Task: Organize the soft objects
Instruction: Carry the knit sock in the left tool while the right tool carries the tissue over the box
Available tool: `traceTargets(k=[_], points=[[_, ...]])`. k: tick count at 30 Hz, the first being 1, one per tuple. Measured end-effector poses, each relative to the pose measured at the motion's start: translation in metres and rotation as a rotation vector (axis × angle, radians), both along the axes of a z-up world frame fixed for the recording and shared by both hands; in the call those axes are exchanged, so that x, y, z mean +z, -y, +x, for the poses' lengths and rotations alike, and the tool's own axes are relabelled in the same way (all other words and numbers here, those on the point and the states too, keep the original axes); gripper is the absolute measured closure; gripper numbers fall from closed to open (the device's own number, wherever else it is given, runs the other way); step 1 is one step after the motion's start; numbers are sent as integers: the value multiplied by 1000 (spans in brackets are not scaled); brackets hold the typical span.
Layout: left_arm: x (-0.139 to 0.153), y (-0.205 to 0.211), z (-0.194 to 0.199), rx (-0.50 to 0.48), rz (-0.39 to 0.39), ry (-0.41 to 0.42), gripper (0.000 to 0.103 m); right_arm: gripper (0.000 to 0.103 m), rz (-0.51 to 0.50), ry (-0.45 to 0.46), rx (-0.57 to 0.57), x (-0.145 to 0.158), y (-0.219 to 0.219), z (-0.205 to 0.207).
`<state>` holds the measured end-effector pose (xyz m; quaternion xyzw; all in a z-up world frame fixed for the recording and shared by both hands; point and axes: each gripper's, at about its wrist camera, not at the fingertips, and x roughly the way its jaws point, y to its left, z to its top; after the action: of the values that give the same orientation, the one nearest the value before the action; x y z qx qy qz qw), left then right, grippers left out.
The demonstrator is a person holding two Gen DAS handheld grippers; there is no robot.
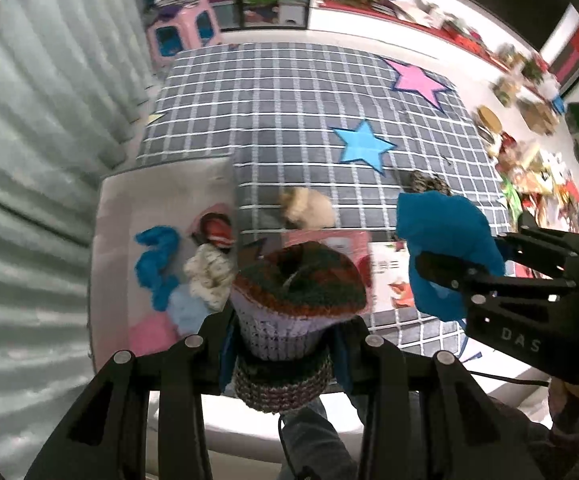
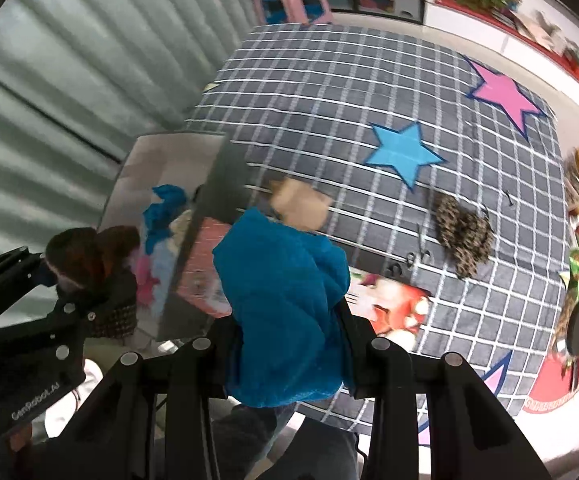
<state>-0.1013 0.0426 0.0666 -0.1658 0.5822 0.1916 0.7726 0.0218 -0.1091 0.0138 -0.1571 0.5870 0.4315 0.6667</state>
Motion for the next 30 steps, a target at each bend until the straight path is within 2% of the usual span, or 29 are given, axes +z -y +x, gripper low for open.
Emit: traceTargets(k=[6, 15, 19, 30], points=[[2, -27, -40, 126, 8, 6, 61, 64, 6, 16, 85, 11, -27, -22], [-4, -67, -104, 338, -15, 20, 61, 64, 4, 49, 220, 25, -64, -52], [-9, -78, -124, 403, -27, 19, 61, 64, 0, 59, 264, 29, -76, -64], [-24, -94, -149, 467, -50, 1, 61, 64, -13, 68, 340, 30, -106, -83]])
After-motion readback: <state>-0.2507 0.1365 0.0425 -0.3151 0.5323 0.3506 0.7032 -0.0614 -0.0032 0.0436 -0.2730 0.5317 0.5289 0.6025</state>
